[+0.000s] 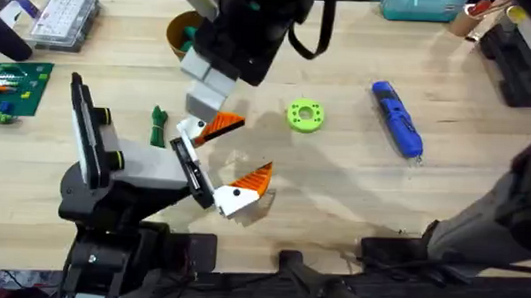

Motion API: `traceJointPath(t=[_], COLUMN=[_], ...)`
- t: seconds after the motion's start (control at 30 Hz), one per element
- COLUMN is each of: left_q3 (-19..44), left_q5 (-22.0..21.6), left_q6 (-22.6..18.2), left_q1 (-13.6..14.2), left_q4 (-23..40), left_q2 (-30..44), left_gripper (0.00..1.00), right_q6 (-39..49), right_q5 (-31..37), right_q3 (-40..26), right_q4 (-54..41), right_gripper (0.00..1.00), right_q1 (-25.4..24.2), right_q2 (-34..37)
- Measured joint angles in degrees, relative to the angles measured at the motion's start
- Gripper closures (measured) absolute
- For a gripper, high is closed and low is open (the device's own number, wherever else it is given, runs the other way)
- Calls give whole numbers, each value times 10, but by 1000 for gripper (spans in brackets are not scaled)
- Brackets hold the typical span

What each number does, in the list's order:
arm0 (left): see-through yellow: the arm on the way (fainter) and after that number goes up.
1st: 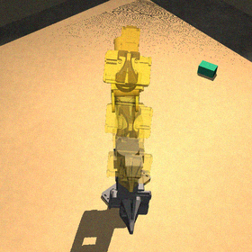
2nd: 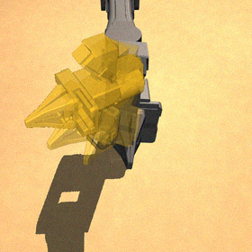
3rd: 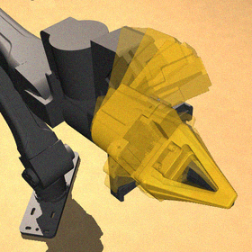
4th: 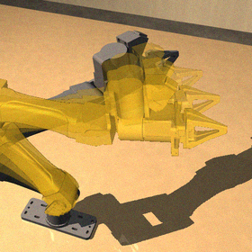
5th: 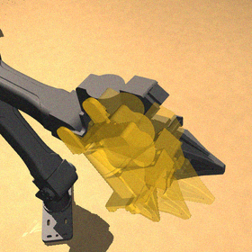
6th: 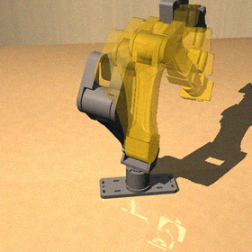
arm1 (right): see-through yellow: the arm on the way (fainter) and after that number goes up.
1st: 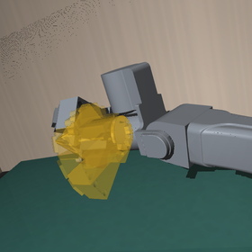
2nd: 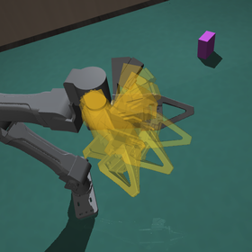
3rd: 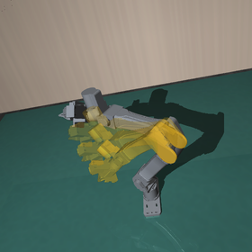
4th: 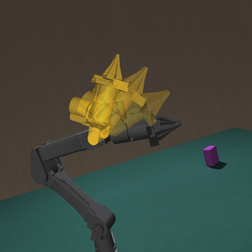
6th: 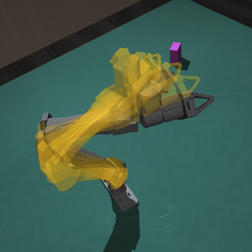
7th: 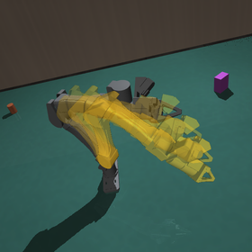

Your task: Pick up the gripper from the table and insert it into the empty holder that is missing its gripper. Then pick up a screw, insert it into the mounting hole, and use the screwdriver to tighten it. Finally, clean up the table by picking up the vegetable and placing it into the bucket.

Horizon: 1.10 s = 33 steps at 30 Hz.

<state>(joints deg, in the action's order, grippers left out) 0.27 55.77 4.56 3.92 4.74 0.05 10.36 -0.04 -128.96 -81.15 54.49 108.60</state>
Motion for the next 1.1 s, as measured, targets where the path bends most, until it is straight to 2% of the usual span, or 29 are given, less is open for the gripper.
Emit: traceJointPath(t=[0.23, 0.53, 0.87, 0.97, 1.1], left_q3=[0, 0, 0, 0, 0], left_q5=[0, 0, 0, 0, 0], left_q6=[0, 0, 0, 0, 0], left_q1=[0, 0, 0, 0, 0], left_q4=[0, 0, 0, 0, 0], left_q2=[0, 0, 0, 0, 0], left_gripper=[14, 15, 14, 14, 14], right_q6=[-30, -88, -135, -144, -149], right_q5=[0, 2, 2, 2, 1], right_q3=[130, 316, 430, 441, 442], right_q4=[64, 140, 163, 154, 155], right_gripper=[5, 5, 5, 5, 5], right_q1=[-31, -114, -209, -239, -248], right_q2=[-62, -205, -288, -293, -293])
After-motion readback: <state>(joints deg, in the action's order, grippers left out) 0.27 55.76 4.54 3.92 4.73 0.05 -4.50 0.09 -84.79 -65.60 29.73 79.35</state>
